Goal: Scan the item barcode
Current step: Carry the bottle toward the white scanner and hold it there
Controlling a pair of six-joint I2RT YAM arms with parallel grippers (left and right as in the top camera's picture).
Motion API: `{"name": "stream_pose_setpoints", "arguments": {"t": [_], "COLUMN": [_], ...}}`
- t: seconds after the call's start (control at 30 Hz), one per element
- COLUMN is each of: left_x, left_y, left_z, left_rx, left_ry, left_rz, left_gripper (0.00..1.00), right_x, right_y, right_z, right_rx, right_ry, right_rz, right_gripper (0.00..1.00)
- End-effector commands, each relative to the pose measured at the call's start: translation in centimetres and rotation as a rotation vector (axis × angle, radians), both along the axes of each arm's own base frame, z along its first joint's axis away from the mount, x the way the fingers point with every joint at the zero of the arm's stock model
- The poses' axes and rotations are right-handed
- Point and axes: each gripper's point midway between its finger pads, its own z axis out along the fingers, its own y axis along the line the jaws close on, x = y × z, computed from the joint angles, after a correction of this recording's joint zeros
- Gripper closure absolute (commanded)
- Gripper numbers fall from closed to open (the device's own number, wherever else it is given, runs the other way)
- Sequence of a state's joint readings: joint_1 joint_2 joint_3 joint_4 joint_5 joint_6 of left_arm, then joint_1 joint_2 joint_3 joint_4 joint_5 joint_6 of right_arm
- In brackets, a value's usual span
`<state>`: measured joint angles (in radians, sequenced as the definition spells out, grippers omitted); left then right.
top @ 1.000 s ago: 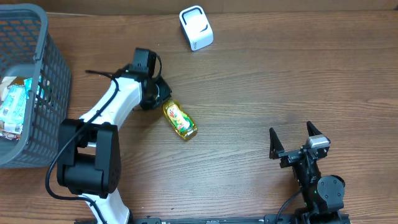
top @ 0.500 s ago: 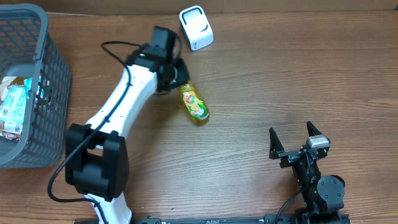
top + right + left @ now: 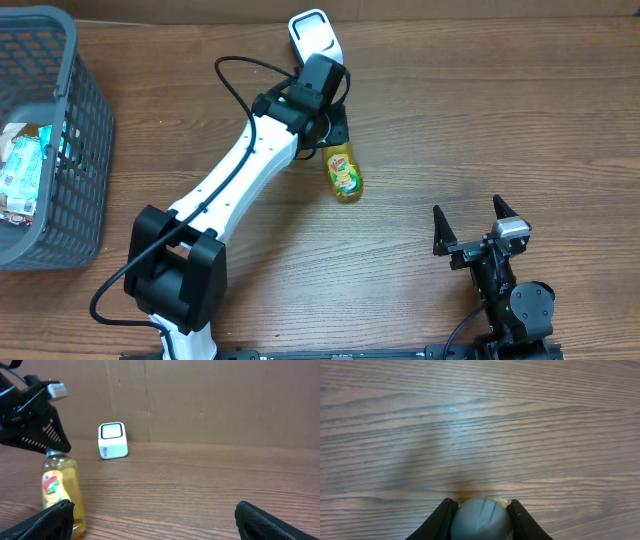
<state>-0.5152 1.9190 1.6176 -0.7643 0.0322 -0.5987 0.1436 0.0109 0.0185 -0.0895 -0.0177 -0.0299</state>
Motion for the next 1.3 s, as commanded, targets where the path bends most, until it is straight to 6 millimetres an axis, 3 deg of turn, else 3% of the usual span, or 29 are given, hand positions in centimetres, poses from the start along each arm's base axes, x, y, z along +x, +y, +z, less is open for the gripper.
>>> {"name": "stream_pose_setpoints", "arguments": {"t": [0.0, 0.37, 0.83, 1.27], "left_x": [0.2, -2.4, -4.7, -10.2], "left_y": [-2.0, -6.1, -8.6, -10.5], "left_z": [2.2, 2.4, 2.4, 1.6], "left_rx": [-0.013, -0.004, 0.108, 0.273], "left_ry": [-0.060, -0.080, -0.155, -0.165], "left_rz": [-0.045, -0.139, -0.250, -0.309], "left_gripper": [0.74, 0.74, 0.74, 0.73], "right_x": [0.1, 0.1, 0.1, 0.1], "right_y": [-0.3, -0.3, -0.3, -0.3], "right_z": [-0.2, -0.2, -0.2, -0.2], "right_rx": [-0.004, -0.004, -0.004, -0.004], "right_ry": [-0.003, -0.003, -0.003, -0.003], "right_rz": [-0.013, -0.013, -0.013, -0.013], "right_gripper": [0.00, 0.00, 0.00, 0.00]}}
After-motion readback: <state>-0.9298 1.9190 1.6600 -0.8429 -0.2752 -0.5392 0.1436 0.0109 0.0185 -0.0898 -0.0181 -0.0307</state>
